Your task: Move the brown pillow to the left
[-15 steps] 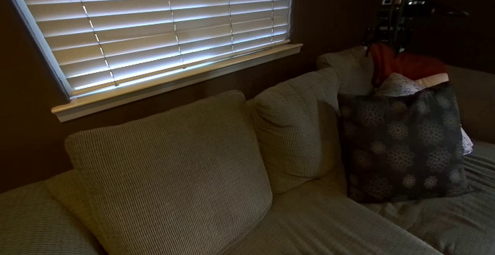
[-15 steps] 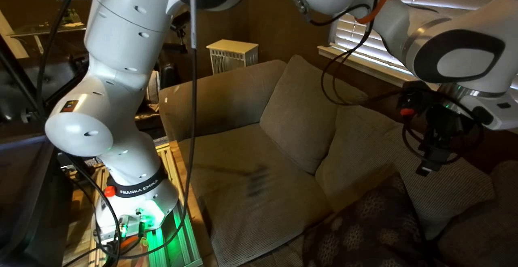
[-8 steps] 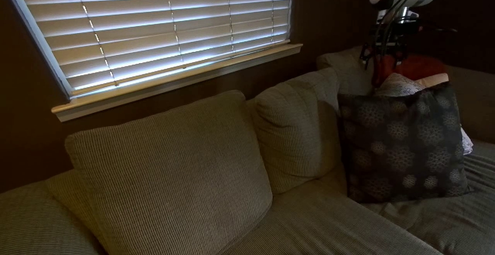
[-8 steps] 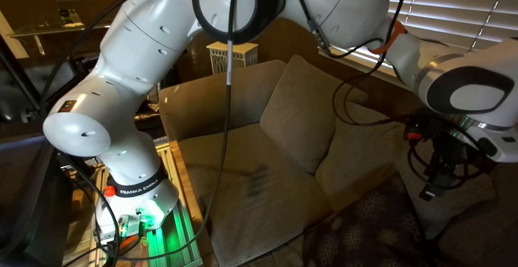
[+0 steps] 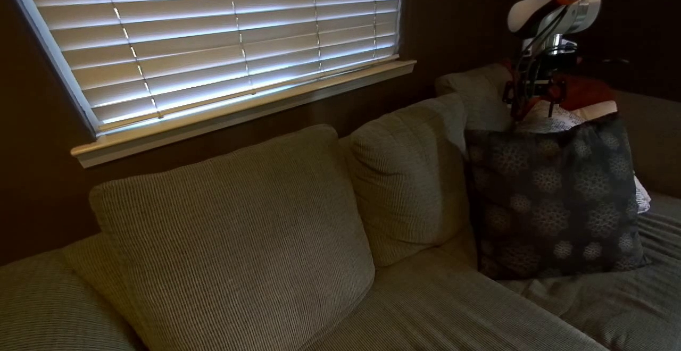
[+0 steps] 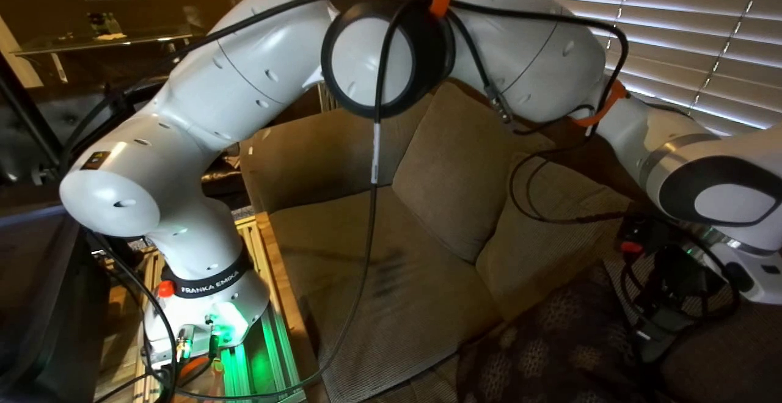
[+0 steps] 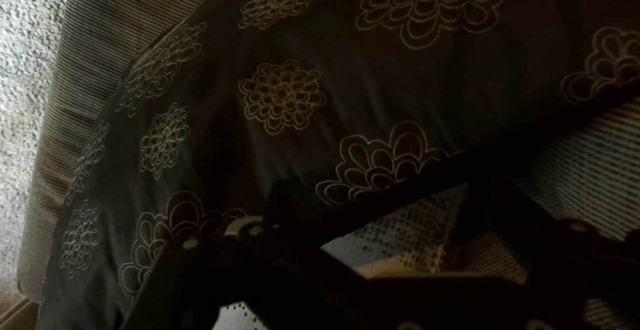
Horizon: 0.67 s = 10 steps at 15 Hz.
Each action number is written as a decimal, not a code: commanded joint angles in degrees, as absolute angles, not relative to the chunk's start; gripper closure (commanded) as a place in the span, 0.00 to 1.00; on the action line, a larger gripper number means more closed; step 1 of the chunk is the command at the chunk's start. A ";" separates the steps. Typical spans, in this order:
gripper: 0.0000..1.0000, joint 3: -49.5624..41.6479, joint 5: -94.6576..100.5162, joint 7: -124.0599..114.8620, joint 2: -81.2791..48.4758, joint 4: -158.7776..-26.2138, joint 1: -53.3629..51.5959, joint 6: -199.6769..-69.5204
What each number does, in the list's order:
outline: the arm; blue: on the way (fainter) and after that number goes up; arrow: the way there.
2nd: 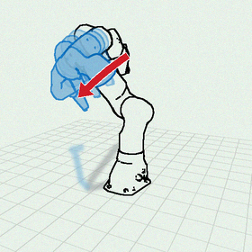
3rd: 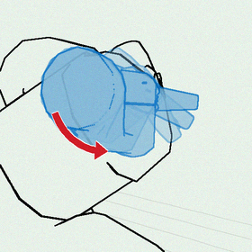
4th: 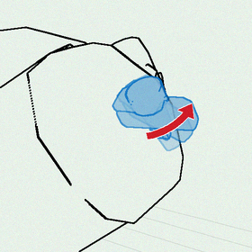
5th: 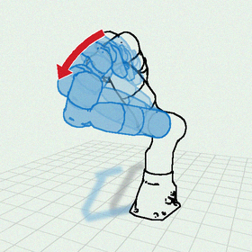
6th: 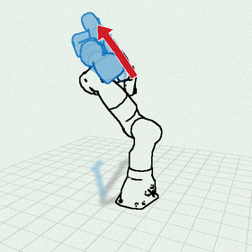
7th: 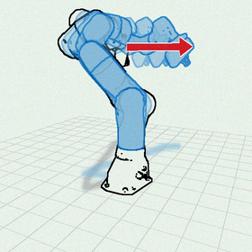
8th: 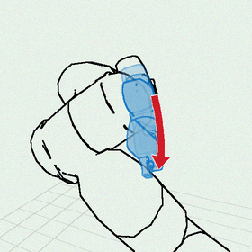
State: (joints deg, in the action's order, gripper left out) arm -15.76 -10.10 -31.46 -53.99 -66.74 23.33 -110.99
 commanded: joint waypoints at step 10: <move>0.00 -14.40 -10.86 -35.99 -65.67 -52.98 25.75 -104.02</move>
State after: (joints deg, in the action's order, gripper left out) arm -15.02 -10.13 -34.48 -62.00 -58.53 24.96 -106.49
